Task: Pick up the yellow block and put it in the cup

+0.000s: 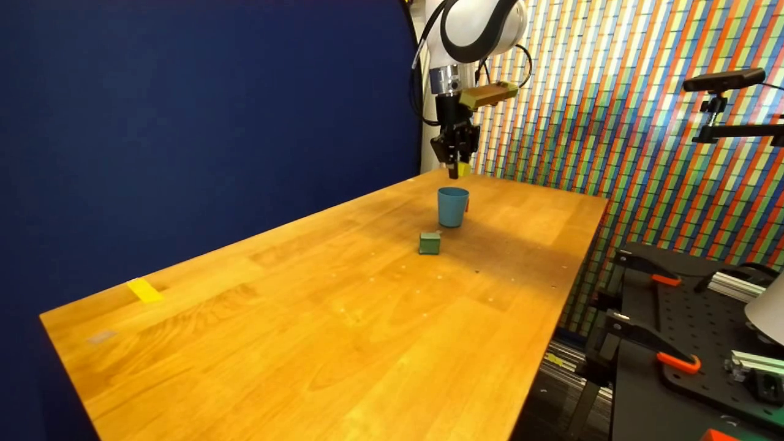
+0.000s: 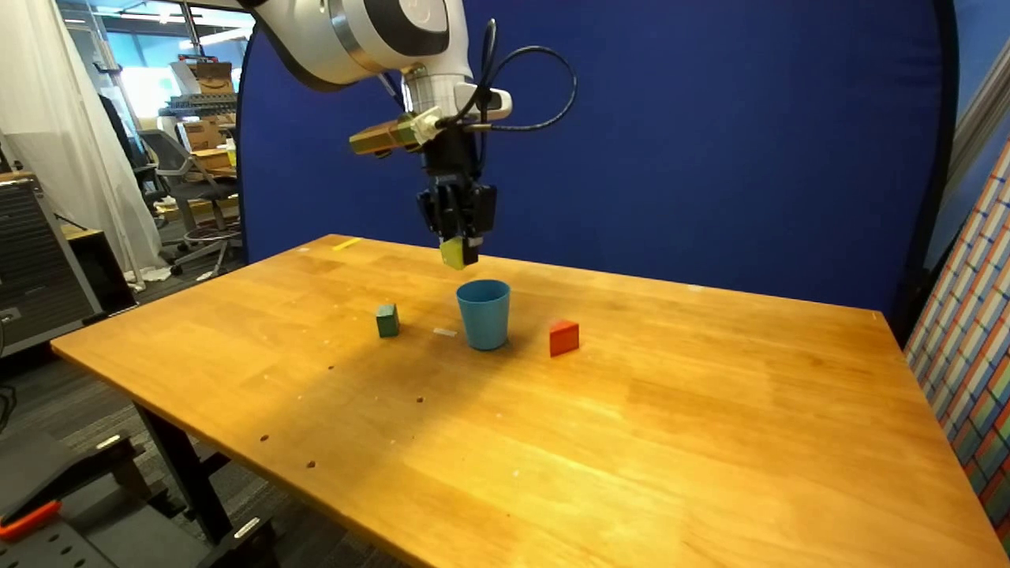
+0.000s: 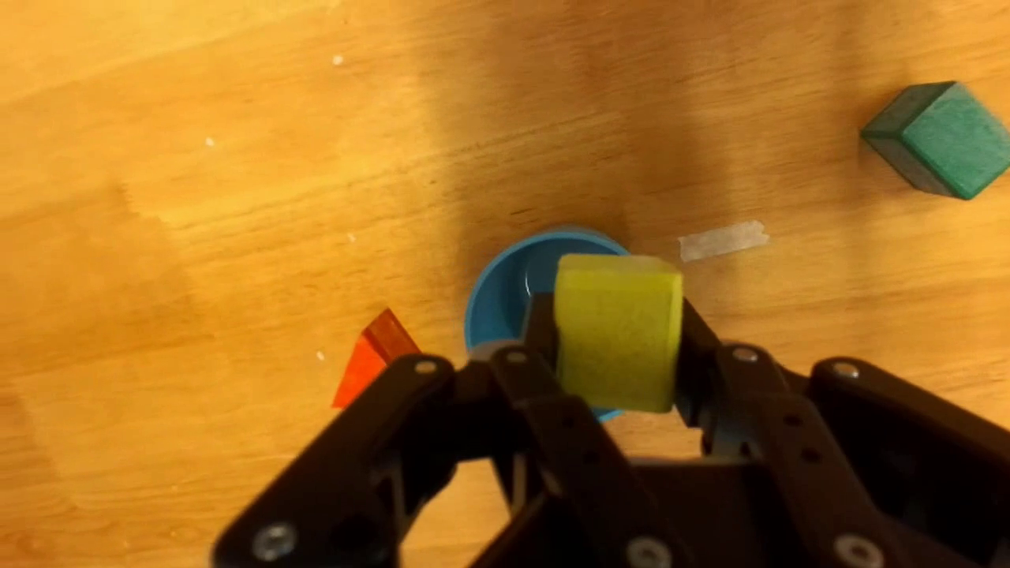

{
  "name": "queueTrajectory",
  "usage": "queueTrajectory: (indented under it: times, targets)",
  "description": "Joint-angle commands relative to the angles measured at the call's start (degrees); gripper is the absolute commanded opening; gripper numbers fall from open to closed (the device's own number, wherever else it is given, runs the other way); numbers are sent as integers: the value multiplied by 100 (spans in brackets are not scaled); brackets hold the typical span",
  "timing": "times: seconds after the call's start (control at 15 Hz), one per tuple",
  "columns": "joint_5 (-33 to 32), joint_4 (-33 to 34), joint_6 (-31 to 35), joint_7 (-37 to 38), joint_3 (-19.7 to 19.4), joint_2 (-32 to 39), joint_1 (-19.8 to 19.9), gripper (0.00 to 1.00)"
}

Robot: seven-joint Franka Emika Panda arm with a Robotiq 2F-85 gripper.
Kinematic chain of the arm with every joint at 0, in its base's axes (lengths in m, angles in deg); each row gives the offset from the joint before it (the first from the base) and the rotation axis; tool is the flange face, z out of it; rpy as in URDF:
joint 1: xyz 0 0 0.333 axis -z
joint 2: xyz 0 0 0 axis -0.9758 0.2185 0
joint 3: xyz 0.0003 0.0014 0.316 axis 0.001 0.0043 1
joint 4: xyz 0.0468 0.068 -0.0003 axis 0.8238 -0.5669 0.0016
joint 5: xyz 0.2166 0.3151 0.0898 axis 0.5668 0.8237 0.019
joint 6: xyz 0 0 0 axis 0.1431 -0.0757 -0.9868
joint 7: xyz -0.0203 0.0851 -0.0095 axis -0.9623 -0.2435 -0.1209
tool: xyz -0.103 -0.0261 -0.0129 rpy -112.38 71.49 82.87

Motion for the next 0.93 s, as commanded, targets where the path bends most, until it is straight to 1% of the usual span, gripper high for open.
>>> queueTrajectory:
  times: [0.0,0.07,0.13,0.33,0.4,0.47,0.53,0.6,0.67,0.73,0.87]
  targets:
    - [-41,234,-9,94,4,209,56,61]
    - [-54,248,4,102,-3,245,54,62]
    - [-60,280,-16,112,-12,276,53,67]
    - [-18,289,-34,103,-9,269,67,91]
    - [8,265,-60,86,-1,224,77,98]
    - [12,236,-59,93,1,180,78,100]
    - [59,197,-101,66,18,106,91,100]
    - [192,114,-125,-43,71,-1,141,100]
    - [488,48,-281,-252,173,-117,237,100]
    - [164,173,-71,11,53,189,90,100]
    - [332,160,-183,-79,98,102,132,100]
